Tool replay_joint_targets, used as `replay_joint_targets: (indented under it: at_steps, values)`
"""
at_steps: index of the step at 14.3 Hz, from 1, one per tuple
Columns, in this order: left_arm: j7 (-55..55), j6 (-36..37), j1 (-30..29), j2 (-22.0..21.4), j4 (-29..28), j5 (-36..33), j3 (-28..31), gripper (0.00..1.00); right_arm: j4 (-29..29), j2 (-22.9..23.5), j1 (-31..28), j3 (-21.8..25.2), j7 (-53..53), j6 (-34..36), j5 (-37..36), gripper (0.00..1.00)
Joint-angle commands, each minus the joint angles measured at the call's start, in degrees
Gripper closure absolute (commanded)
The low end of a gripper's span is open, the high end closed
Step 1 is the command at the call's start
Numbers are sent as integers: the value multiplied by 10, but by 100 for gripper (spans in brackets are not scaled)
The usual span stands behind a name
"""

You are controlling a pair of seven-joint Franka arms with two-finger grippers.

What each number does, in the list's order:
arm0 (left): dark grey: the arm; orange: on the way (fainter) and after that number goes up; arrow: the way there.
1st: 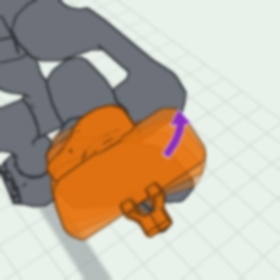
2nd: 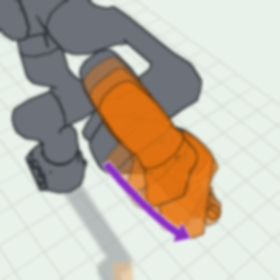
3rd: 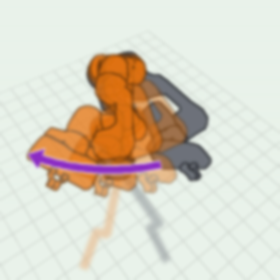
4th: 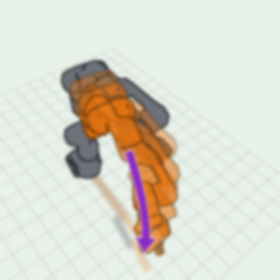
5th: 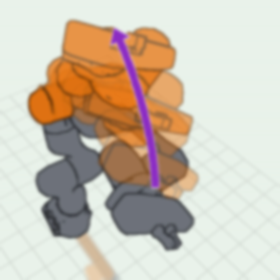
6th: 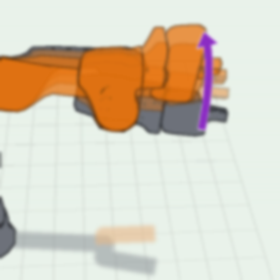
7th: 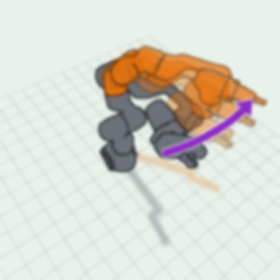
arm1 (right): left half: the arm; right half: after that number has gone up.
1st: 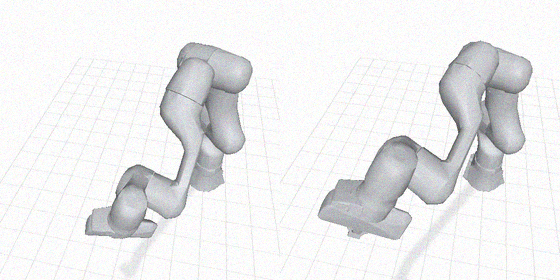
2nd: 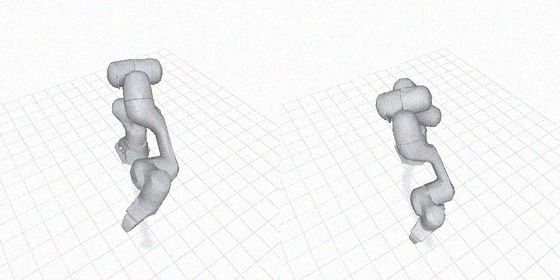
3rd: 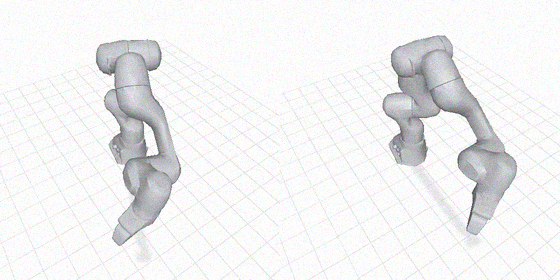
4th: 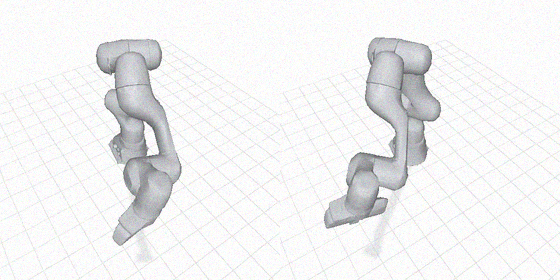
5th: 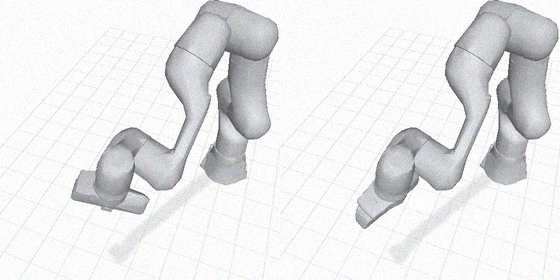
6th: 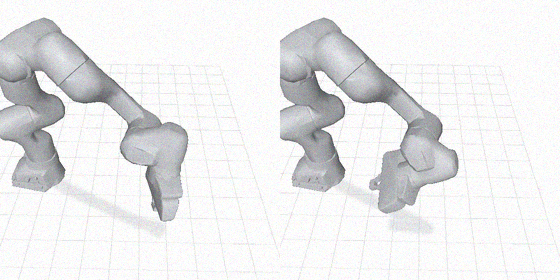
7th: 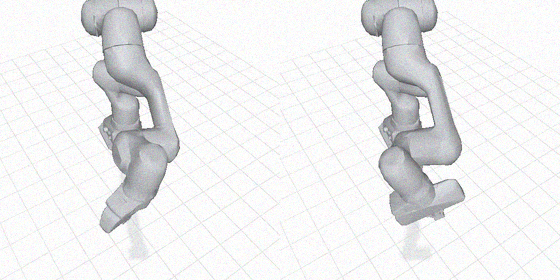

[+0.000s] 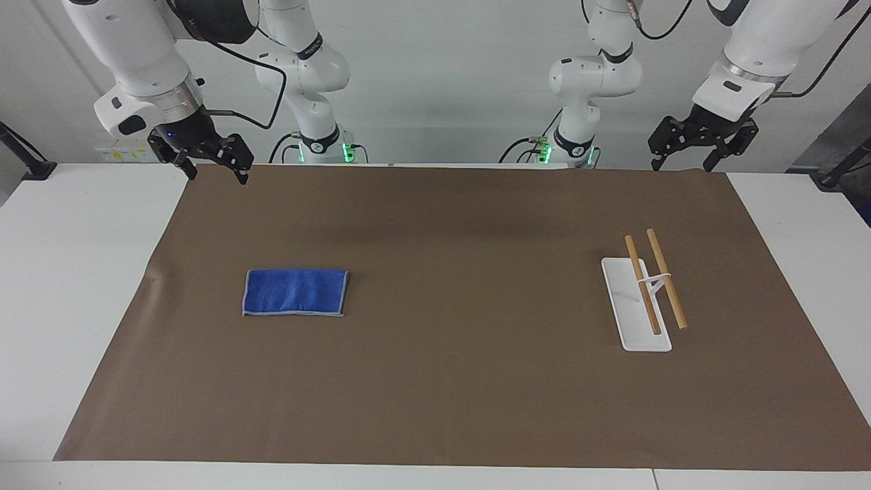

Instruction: Right arm passes towel to left arm to hang

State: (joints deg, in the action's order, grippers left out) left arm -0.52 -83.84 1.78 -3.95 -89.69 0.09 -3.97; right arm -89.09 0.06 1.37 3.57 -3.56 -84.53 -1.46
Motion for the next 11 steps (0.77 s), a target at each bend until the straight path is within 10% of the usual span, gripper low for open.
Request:
replay_joint_targets:
  at_steps: [1, 11]
  values:
    - [8, 1, -3, -5, -6, 2, 1, 0, -17, -11, -3, -1, 7, -14, 8, 0]
    - [3, 5, -4, -6, -6, 2, 1, 0, -17, -16, 1, -4, 0, -15, 11, 0]
